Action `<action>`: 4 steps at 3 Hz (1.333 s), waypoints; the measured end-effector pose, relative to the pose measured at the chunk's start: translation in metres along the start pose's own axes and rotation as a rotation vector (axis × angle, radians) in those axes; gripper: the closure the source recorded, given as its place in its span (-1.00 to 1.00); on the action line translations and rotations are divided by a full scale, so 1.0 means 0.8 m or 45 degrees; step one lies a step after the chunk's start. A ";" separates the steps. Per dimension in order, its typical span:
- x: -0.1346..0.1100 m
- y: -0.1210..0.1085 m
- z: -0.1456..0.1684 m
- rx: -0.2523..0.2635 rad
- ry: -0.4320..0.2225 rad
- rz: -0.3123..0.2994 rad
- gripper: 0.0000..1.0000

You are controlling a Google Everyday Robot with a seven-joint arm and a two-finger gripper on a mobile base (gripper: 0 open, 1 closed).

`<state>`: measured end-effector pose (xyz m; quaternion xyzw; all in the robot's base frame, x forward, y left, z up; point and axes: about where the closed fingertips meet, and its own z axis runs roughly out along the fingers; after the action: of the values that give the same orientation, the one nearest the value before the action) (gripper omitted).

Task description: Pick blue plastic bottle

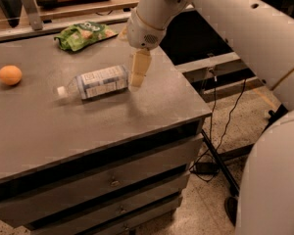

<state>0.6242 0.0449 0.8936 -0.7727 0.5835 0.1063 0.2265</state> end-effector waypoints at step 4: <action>-0.054 -0.029 0.090 -0.249 -0.145 -0.123 -1.00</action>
Offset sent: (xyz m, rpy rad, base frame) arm 0.0259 0.0712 -0.0239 0.0566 0.1125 0.2408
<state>0.6408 0.1208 0.8547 -0.8109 0.5188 0.1953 0.1877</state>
